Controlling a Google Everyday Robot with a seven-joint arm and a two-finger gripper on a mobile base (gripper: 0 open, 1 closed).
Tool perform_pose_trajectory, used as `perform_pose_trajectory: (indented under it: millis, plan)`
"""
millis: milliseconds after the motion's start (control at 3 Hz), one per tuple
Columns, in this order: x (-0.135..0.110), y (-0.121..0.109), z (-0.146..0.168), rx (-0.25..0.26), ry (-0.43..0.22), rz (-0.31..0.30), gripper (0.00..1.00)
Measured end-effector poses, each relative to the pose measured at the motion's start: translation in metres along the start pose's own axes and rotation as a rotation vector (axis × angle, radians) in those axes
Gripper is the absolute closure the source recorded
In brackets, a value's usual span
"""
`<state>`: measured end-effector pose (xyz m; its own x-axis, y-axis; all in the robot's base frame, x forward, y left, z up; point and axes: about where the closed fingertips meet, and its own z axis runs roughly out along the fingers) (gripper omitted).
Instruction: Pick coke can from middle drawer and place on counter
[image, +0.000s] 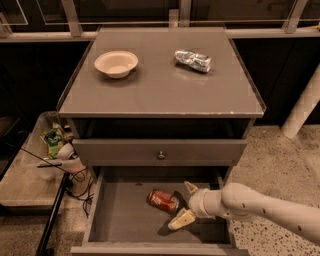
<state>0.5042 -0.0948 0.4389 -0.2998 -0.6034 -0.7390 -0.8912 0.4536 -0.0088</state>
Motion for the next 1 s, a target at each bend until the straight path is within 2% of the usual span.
perform_pose_trajectory:
  millis: [667,1000]
  plan:
    - [0.006,-0.009,0.047,0.010,-0.074,0.041,0.00]
    - [0.003,-0.020,0.082,0.038,-0.090,0.061,0.00]
